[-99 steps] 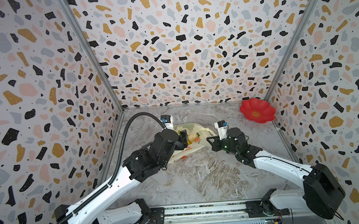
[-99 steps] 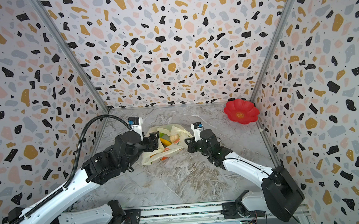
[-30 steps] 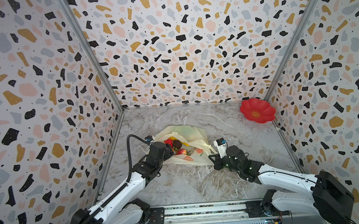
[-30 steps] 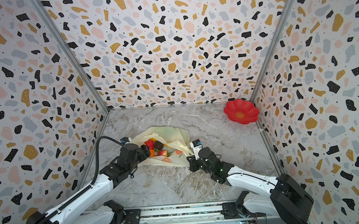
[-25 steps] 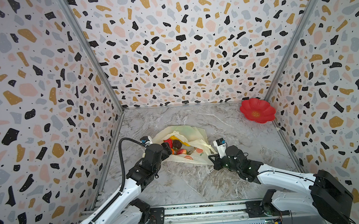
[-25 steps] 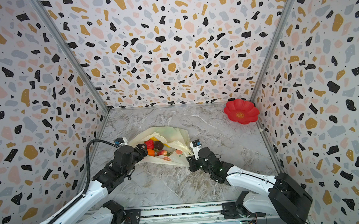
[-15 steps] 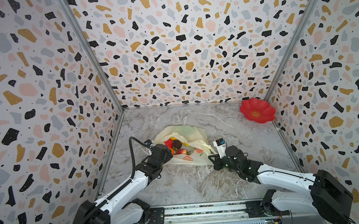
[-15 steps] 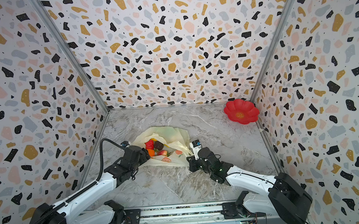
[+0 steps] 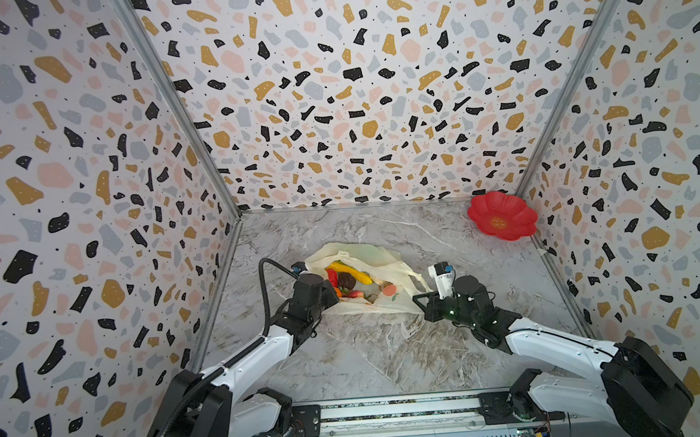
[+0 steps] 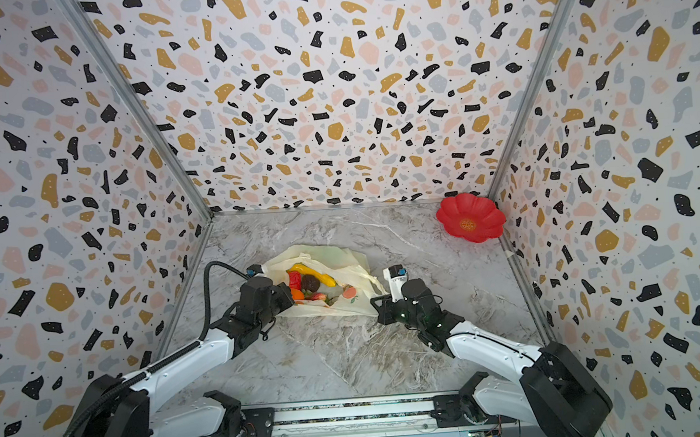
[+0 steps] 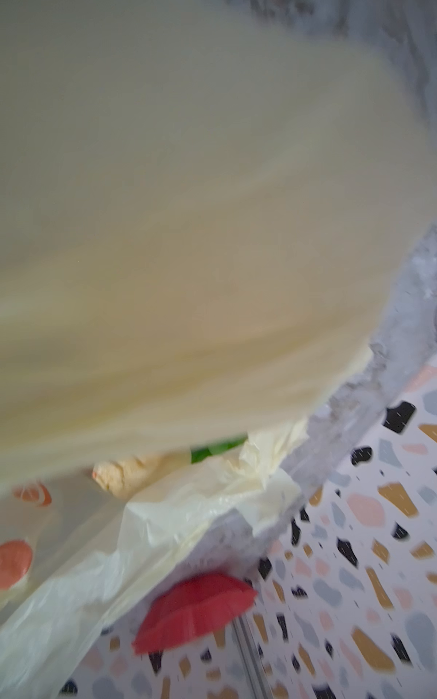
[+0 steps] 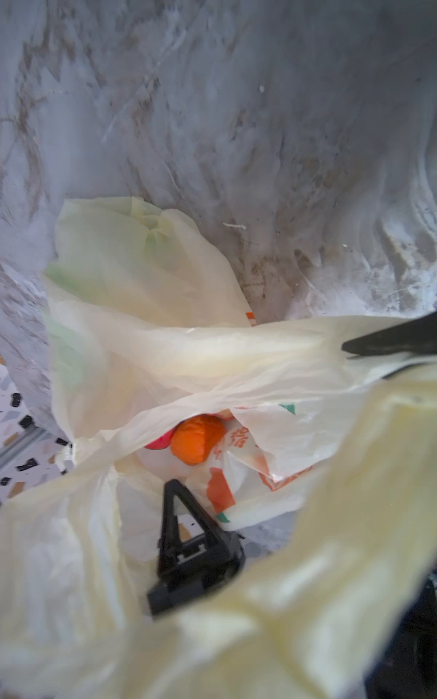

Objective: Take fruits out of the plastic bag
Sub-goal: Spread open the plastic bag at the center of the table.

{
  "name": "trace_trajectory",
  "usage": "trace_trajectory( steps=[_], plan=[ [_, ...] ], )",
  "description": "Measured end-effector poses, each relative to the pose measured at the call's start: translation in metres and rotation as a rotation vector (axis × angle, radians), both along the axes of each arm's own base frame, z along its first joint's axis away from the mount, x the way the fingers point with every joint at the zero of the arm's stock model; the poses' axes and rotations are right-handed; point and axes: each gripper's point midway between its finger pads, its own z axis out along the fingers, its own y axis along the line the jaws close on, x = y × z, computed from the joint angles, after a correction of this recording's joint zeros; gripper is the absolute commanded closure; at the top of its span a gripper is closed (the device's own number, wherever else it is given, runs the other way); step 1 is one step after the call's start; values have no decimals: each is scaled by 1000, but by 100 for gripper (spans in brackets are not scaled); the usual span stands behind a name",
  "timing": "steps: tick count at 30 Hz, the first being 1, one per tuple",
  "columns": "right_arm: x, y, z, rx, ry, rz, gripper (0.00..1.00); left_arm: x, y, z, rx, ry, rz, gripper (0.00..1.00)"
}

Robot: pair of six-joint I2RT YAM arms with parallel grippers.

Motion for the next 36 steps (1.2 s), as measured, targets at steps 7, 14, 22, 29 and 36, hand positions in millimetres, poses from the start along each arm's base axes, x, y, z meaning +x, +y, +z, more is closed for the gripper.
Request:
trace_trajectory(
  steps=[7, 14, 22, 29, 36],
  plan=[
    [14, -15, 9, 145, 48, -8, 100, -25, -5, 34, -108, -206, -91, 100],
    [19, -22, -16, 141, 155, -24, 82, -45, -5, 22, -137, -243, -138, 100],
    [27, -34, 22, -10, -7, -54, 18, -45, -13, 11, -93, -228, -197, 100],
    [18, -30, 79, -239, -208, -85, 11, -44, -15, 1, -44, -210, -222, 100],
    [-30, 7, 130, -441, -362, -49, 18, -47, -21, -7, -12, -192, -255, 100]
  ],
)
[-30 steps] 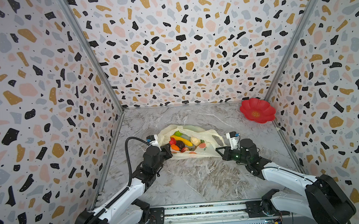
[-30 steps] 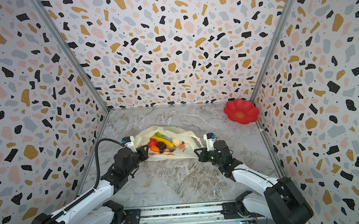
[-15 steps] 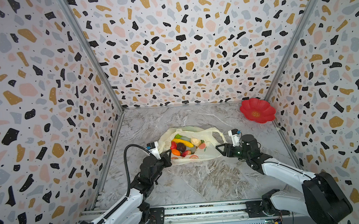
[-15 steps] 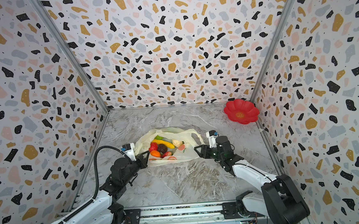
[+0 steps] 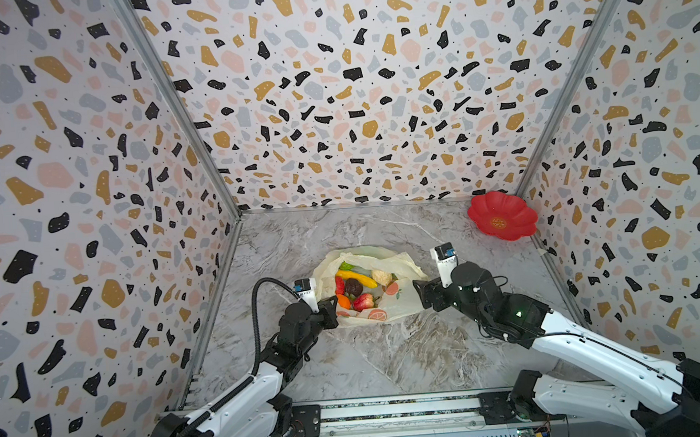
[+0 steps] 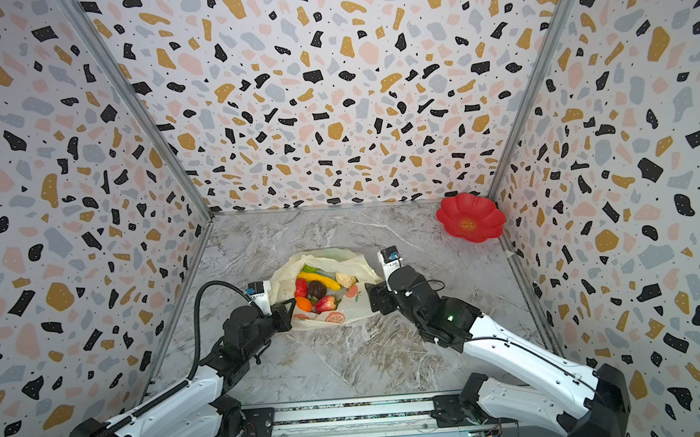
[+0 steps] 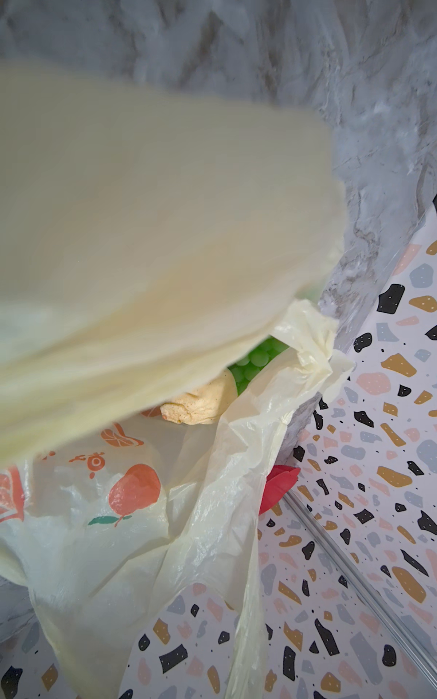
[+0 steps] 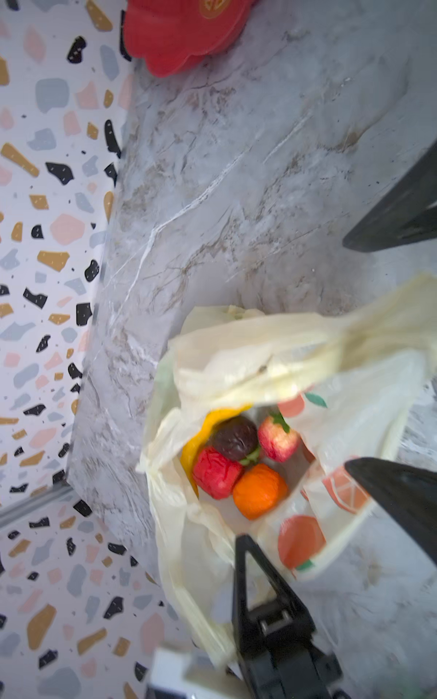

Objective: Take fruits out of the plastic bag
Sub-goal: Spread open the plastic bag at the center of the table.

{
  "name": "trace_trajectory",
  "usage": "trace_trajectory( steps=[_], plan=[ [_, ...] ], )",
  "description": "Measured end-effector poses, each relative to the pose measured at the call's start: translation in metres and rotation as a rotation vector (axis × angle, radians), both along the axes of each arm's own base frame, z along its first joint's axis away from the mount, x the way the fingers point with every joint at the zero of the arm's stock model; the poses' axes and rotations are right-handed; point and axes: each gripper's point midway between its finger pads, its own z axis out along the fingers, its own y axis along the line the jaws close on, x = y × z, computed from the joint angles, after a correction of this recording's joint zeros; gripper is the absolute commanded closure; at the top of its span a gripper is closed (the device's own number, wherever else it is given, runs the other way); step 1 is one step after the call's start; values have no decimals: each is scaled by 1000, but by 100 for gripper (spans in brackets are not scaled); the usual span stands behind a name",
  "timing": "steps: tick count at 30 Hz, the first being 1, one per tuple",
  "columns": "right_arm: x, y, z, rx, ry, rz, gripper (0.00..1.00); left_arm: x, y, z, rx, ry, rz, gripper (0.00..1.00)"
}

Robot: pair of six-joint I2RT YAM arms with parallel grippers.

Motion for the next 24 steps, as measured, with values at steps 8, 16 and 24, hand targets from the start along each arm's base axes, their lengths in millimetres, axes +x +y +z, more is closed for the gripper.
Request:
trace_trajectory(
  steps=[8, 16, 24],
  plan=[
    [-32, 74, 2, -105, -38, 116, 20, -1, -1, 1, 20, -10, -7, 100],
    [49, 44, -91, -268, 153, -53, 15, -3, 3, 14, 23, -54, 0, 100],
    [103, 31, -135, -357, 232, -133, 15, -7, 5, 14, 38, -77, -10, 100]
  ],
)
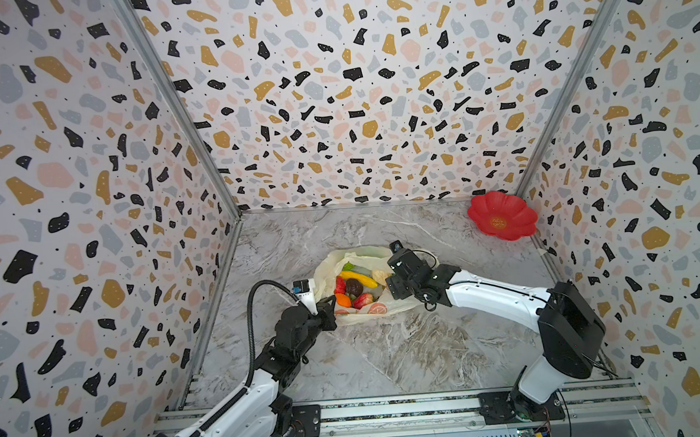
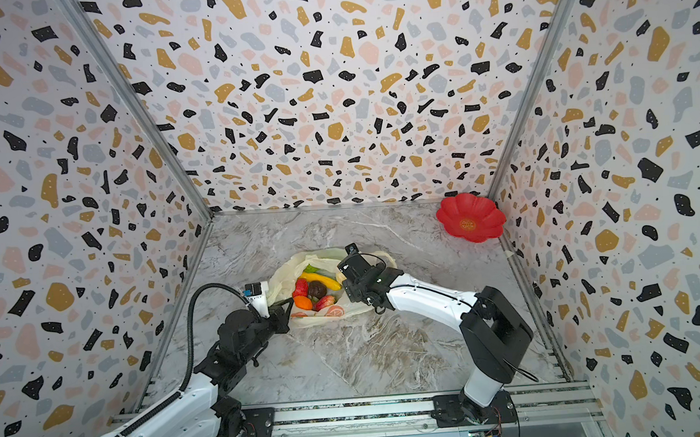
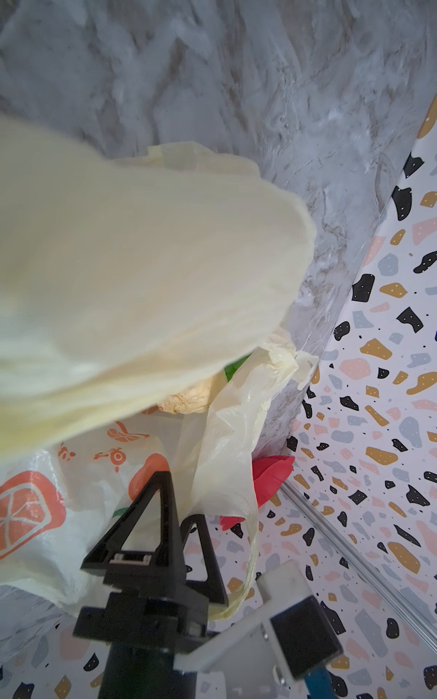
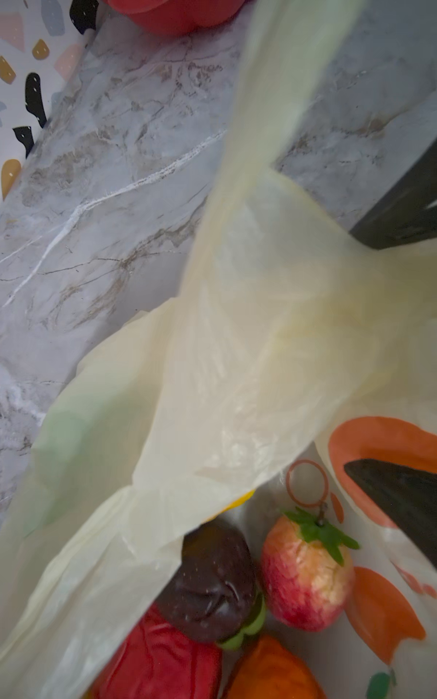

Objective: Take fruits out of the plastic bag
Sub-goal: Spread open the plastic bag at the center of the table.

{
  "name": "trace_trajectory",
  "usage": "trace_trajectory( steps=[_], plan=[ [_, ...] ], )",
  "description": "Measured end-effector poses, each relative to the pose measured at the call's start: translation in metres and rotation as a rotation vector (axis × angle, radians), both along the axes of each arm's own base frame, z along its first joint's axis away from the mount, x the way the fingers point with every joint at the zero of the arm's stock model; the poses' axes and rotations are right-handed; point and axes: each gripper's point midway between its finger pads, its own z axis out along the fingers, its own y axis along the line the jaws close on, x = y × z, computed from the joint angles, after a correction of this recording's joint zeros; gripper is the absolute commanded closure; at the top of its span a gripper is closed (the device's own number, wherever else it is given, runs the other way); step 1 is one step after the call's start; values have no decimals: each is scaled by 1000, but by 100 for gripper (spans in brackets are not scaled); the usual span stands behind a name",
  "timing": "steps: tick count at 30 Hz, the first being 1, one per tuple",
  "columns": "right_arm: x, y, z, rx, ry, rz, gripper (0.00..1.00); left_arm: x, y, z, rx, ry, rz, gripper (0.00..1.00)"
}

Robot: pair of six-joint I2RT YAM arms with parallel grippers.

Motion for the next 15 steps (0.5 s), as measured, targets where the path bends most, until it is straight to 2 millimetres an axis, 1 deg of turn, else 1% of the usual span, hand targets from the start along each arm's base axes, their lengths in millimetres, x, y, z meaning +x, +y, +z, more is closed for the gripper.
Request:
trace_trajectory(
  steps=[2, 4, 5, 6, 7, 8, 9, 11, 12, 13, 15],
  plan=[
    [6, 2, -6, 1, 15, 1, 23, -2, 1, -3, 4, 1, -3, 100],
    [15, 3, -9, 9, 26, 2, 36, -4, 1, -6, 7, 3, -4, 100],
    [18, 3, -11, 17, 31, -2, 46, -4, 2, -6, 7, 2, -5, 100],
    [21, 3, -12, 21, 34, 3, 57, -4, 2, -6, 7, 1, -5, 100],
    [23, 2, -13, 29, 38, 0, 70, -5, 2, -6, 6, -3, -5, 100],
    [25, 1, -13, 36, 45, -4, 80, -5, 2, -5, 5, -5, -4, 100],
    [27, -1, -13, 48, 49, -5, 86, -5, 2, -5, 4, -8, -2, 100],
    [32, -3, -7, 97, 45, -1, 96, -4, 3, -3, 4, -13, 2, 100],
    [33, -4, -2, 136, 43, 8, 100, -4, 4, -3, 4, -15, 5, 100],
    [32, -7, 2, 178, 46, 15, 100, -4, 4, -2, 5, -17, 8, 100],
    [27, -18, 19, 306, 50, 36, 100, -3, 7, 0, 7, -28, 22, 100]
  ],
)
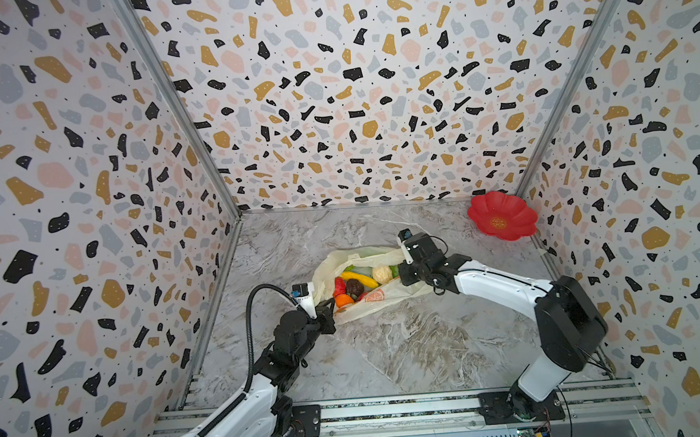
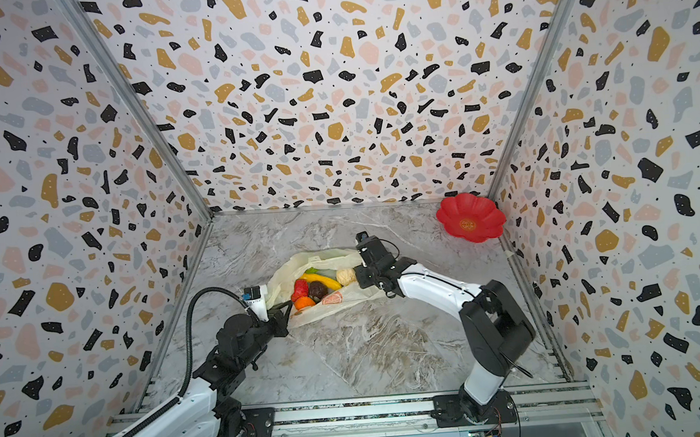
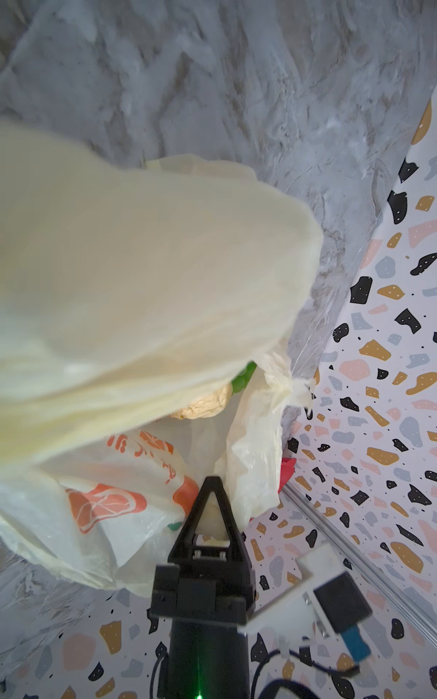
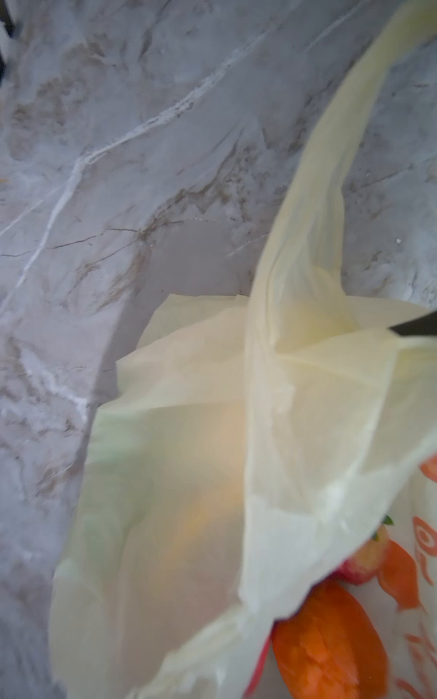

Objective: Take fruits out of the plastic bag
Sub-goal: Spread open the plastic bag at the center of the table.

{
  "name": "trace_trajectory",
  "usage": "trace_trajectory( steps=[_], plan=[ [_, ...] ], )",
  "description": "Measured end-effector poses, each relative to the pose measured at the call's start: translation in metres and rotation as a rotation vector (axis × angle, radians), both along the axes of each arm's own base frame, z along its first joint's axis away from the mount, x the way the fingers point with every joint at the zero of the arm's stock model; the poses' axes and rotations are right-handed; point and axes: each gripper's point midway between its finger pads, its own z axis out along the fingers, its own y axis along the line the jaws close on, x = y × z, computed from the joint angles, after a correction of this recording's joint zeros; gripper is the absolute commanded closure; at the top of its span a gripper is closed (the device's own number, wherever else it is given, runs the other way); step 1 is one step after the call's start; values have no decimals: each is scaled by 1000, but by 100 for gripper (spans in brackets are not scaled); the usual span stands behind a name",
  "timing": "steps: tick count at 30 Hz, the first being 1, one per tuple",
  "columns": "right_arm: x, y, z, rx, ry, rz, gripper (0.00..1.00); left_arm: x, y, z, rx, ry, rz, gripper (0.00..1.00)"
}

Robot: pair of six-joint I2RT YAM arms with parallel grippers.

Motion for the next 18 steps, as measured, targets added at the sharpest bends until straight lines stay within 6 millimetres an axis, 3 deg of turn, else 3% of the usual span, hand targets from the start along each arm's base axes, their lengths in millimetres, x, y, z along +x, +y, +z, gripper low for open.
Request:
trace_trajectory(
  steps=[3, 6, 11, 14, 18],
  plan=[
    [1, -29, 32, 231, -15, -17, 100, 0, 3, 6, -5, -27, 16, 100],
    [3, -58, 47, 418, -15, -40, 100, -1, 7, 13, -15, -57, 33, 100],
    [-19, -57, 18, 557, 102, 1, 100, -2, 7, 3, -7, -32, 35, 100],
    [-33, -49, 6, 580, 156, 31, 100, -2, 3, -17, 36, 29, 12, 87],
    [-39, -43, 8, 586, 159, 58, 100, -3, -3, -32, 88, 98, -27, 63]
  ],
)
